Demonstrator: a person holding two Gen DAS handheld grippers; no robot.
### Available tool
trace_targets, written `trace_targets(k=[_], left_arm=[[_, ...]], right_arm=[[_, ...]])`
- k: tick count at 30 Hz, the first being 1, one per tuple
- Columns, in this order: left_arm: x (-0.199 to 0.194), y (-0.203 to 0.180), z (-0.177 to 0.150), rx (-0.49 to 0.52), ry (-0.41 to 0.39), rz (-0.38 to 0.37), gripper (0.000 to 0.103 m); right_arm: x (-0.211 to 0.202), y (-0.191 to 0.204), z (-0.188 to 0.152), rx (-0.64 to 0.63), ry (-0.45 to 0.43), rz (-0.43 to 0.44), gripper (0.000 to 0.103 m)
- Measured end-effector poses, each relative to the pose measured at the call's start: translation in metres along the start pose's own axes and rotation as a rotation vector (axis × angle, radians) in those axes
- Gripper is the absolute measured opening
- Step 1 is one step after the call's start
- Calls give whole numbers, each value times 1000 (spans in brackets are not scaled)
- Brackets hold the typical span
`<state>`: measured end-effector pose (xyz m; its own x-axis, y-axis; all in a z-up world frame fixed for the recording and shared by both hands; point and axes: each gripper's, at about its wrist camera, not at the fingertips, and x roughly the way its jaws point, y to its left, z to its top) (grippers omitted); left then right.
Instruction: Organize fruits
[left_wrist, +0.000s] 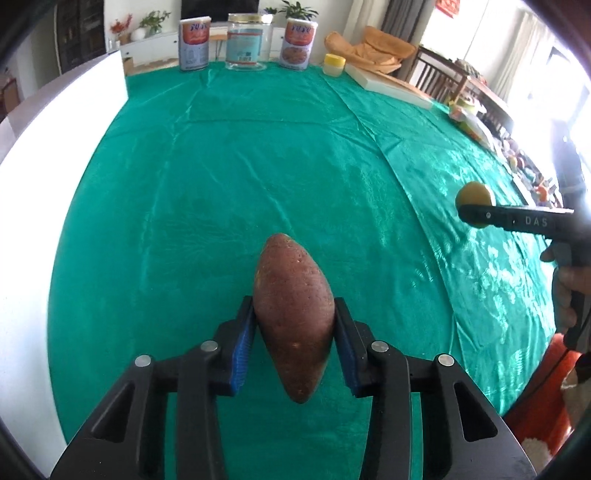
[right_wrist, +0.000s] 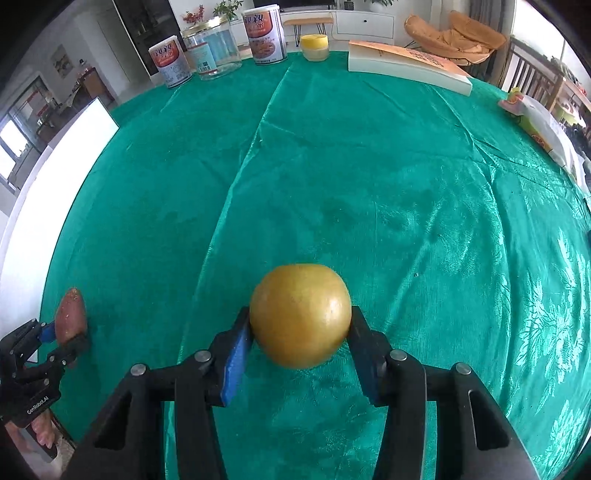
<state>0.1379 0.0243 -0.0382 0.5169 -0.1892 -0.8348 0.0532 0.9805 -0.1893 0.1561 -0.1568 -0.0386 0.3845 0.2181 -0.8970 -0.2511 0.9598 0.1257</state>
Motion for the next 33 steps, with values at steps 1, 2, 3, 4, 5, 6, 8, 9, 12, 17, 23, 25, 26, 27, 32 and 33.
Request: trace_targets(k=[1,2,3,4,5,6,8,9,12,17,23,25,26,27,32,33], left_arm=[[-14,5,1,-24,-21,-13,41],[-31,11,2,-52,-45,-36,41],[-51,20,3,-78,-68,-64,41],[-73,30,5,-105,-93,-81,41],[-95,43,6,-136,-123,-86,41],[-117,60,8,-168,-152,-81,41],[-154,103,13,-243,-189,-33,41],[-167,127,15,-285,-199,4,41],[-184,205,17,-399,-191,204,41],[-156,304,14,-540,-47,397,41],[-125,335,4,-586,45,413,61],[-130,330,7,-568,10,421,76],[-137,325,9,-550,-16,429,80],[-145,320,12,-526,-43,443,84],[-202,275,24,-403,-243,597,100],[-215,268,26,-392,-283,626,102]], right_arm=[[-10,13,1,-18,-16,29,50],[-20,30,4,-44,-29,64,50],[-29,51,8,-77,-39,107,50],[-37,76,15,-113,-47,153,50],[-44,104,22,-154,-53,200,50],[-50,134,28,-198,-60,244,50],[-57,200,42,-292,-70,328,50],[-58,233,48,-337,-70,370,50],[-47,329,68,-457,-69,438,50],[11,451,93,-629,7,328,50],[79,497,91,-731,147,148,51],[77,497,93,-722,114,145,59],[70,493,97,-711,92,155,69],[60,489,103,-693,70,169,75],[-28,474,122,-635,-103,216,101],[-46,471,122,-632,-136,221,103]])
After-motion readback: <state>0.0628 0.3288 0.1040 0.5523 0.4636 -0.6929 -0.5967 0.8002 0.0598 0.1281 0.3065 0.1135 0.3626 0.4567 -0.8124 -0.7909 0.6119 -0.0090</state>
